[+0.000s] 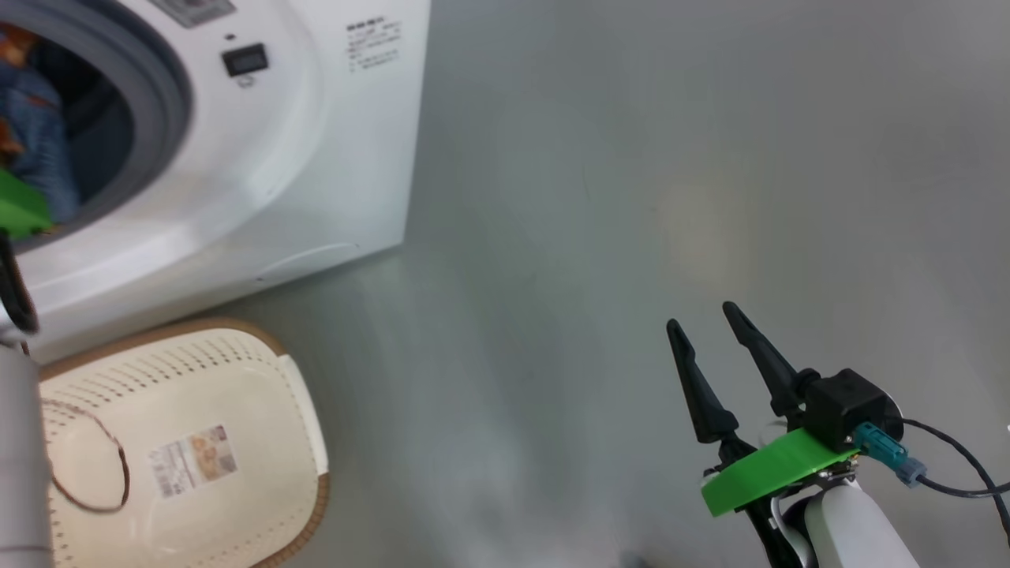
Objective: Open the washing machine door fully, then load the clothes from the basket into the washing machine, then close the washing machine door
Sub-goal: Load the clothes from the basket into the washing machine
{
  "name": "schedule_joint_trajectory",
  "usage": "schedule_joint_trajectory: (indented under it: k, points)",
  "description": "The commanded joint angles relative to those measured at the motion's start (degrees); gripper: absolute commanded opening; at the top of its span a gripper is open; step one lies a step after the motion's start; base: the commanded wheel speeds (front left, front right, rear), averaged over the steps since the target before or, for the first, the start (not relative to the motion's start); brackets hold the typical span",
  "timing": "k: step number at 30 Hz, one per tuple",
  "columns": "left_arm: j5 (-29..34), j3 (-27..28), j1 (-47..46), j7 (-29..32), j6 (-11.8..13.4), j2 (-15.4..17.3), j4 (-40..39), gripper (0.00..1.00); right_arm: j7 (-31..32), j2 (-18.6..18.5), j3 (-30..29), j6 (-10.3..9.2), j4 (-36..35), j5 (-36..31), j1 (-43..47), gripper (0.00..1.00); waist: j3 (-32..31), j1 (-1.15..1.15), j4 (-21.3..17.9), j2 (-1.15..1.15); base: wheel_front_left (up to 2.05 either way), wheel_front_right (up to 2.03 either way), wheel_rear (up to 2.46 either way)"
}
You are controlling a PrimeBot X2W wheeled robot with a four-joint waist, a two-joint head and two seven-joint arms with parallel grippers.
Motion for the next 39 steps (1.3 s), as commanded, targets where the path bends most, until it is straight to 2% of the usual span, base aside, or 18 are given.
schedule_joint_trajectory:
  k: [1,18,25,31,39]
  points:
    - [0.6,1.6,-2.3,-0.3,-0.4,3.2,-0.3,0.0,-0.7,0.2,1.7,0.09,-1.4,-0.2,-0.7,1.0,3.3,0.0,-2.3,0.0,0.0,0.0,0.0]
    - [4.6,0.3,-19.3,-0.3,-3.3,9.1,6.2,0.0,-0.7,0.2,4.7,0.09,-2.5,0.4,-1.3,1.0,11.3,0.0,-5.0,0.0,0.0,0.0,0.0]
    - [6.2,-0.8,-25.6,-0.3,-3.6,11.1,4.8,0.0,-0.7,0.2,5.6,0.09,-2.8,0.9,-1.0,1.0,13.5,0.0,-5.7,0.0,0.0,0.0,0.0]
    - [6.4,-0.2,-27.5,-0.3,-3.3,12.7,2.2,0.0,-0.7,0.2,5.7,0.09,-2.9,0.9,-0.8,1.0,14.7,0.0,-6.1,0.0,0.0,0.0,0.0]
    - [6.6,-1.3,-28.6,-0.3,-4.2,12.9,10.1,0.0,-0.7,0.2,5.5,0.09,-2.8,1.4,-0.4,1.0,14.7,0.0,-6.0,0.0,0.0,0.0,0.0]
